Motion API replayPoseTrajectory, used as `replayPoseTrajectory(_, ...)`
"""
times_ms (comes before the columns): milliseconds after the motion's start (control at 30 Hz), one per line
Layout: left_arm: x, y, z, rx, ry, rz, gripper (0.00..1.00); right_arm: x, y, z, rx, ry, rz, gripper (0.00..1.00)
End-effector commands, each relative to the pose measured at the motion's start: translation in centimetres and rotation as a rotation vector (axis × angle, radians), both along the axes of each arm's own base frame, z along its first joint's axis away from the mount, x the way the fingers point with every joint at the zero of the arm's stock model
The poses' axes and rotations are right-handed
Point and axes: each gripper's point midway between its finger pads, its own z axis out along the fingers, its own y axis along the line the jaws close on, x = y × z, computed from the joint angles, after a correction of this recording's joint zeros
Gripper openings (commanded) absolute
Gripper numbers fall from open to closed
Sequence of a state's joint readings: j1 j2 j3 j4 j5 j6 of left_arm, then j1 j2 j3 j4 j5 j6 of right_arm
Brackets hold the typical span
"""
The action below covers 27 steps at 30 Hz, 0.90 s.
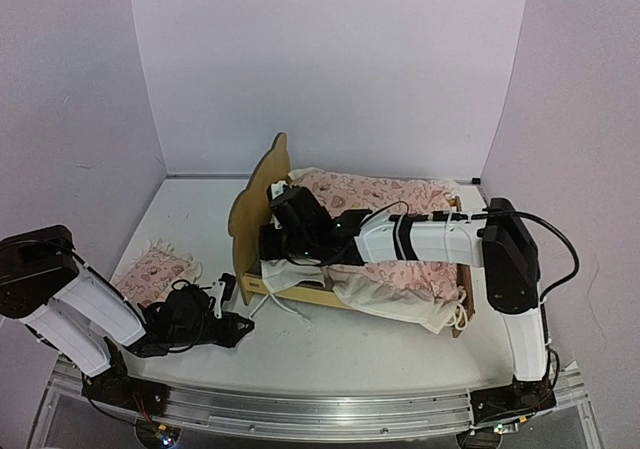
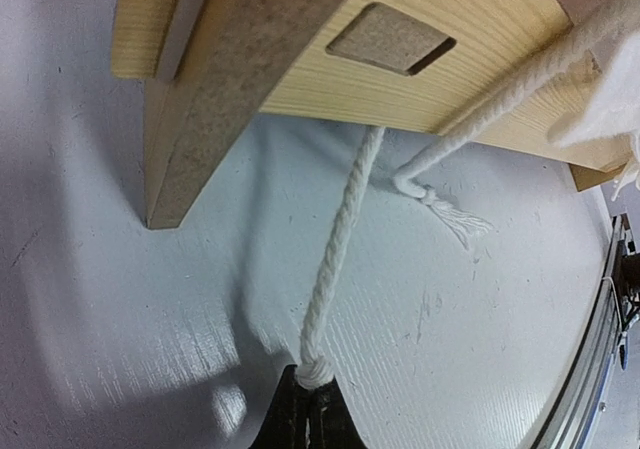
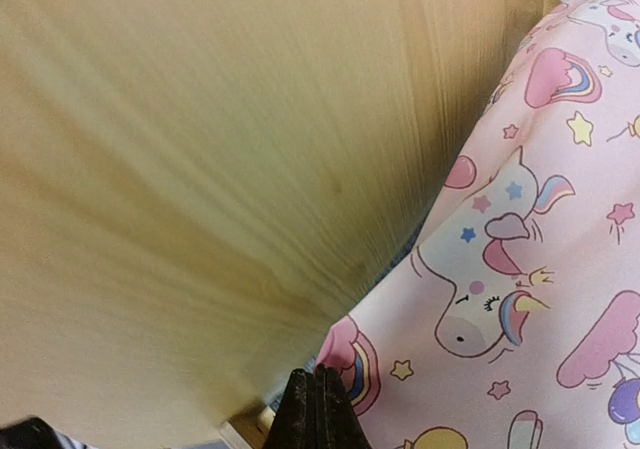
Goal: Set up the pet bed
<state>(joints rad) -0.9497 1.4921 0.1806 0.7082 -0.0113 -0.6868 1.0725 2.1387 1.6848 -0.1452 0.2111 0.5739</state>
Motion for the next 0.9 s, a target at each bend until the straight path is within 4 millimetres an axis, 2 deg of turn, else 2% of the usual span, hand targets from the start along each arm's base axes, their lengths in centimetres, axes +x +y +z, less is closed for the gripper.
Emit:
replayPoseTrajectory(0, 0.5, -0.2, 0.9, -0.045, -0.016, 0.022, 0.00, 1.2, 1.0, 6.1, 0.248, -0.028, -0.031, 0.00)
replayPoseTrajectory(167, 0.1, 0.7, 0.5, -0.054, 0.014, 0.063, 0.00, 0.7, 2.8, 1.4, 0.198, 0.031, 0.040, 0.01)
replayPoseTrajectory(267, -0.1, 1.9, 0.2, -0.055, 0.025, 0.102, 0.00, 0.2, 3.0, -0.1, 0.112, 0.048, 0.087, 0.11)
replayPoseTrajectory(333, -0.2, 2.4, 0.2, -0.058, 0.023, 0.119, 0.00, 0.1, 2.6, 0.0, 0.042, 0.029, 0.121, 0.19)
replayPoseTrajectory(433, -0.1, 2.5, 0.4, -0.060, 0.017, 0.126, 0.00, -0.4, 1.7, 1.5, -0.034, 0.019, 0.189, 0.32)
replayPoseTrajectory(567, 0.2, 2.4, 0.3, -0.044, 0.006, 0.127, 0.00, -1.5, -0.1, 5.5, -0.131, -0.019, 0.276, 0.48)
replayPoseTrajectory(700, 0.3, 2.1, 0.3, -0.038, 0.000, 0.117, 0.00, -4.8, -2.5, 8.0, -0.196, -0.025, 0.442, 0.67)
replayPoseTrajectory(767, 0.4, 2.1, 0.4, -0.040, -0.006, 0.116, 0.00, -6.6, -4.0, 8.1, -0.247, -0.045, 0.537, 0.73)
replayPoseTrajectory(867, 0.4, 2.3, 0.7, -0.047, -0.014, 0.124, 0.00, -9.1, -6.5, 6.7, -0.313, -0.079, 0.669, 0.72)
